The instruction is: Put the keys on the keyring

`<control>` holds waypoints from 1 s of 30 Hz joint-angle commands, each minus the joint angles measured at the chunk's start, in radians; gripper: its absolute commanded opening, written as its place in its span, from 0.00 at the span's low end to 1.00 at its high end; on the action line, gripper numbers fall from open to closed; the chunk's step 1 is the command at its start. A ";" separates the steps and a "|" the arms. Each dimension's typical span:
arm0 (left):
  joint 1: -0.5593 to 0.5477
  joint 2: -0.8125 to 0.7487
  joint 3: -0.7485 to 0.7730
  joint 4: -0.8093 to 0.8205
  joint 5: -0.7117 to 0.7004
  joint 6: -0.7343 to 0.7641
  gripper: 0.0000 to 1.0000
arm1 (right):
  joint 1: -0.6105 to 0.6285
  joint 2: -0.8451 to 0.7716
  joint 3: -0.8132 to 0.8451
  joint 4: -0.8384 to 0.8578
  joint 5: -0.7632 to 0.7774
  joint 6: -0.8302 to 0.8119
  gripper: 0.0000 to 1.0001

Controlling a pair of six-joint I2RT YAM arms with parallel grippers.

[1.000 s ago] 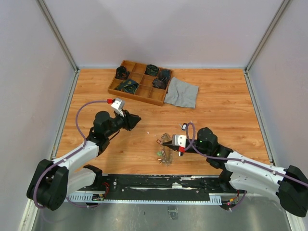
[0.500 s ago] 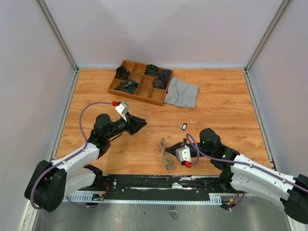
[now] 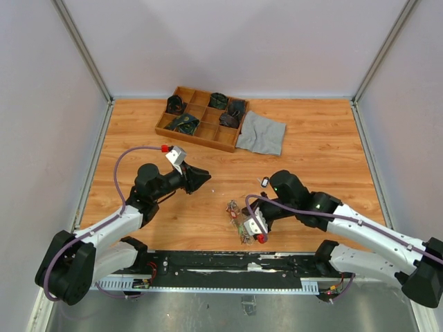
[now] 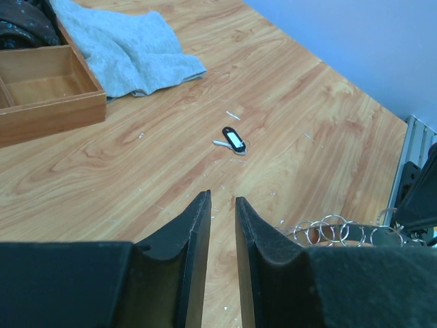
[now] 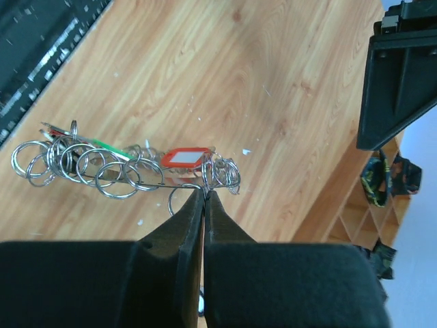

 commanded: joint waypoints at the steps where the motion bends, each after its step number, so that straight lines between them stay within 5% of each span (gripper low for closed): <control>1: -0.002 -0.013 -0.007 0.018 -0.014 0.017 0.26 | 0.042 0.075 0.026 -0.112 0.155 -0.124 0.00; 8: -0.002 -0.023 -0.003 -0.007 -0.043 0.026 0.25 | 0.154 0.277 -0.031 0.249 0.076 -0.052 0.01; 15: -0.002 -0.028 -0.002 -0.024 -0.078 0.029 0.25 | 0.209 0.379 -0.054 0.377 0.011 0.013 0.02; 25: -0.002 -0.024 0.001 -0.027 -0.086 0.027 0.24 | 0.194 0.245 -0.146 0.518 0.141 0.316 0.44; 30: -0.002 -0.023 0.002 -0.028 -0.092 0.025 0.24 | 0.181 0.165 -0.164 0.493 0.333 0.641 0.45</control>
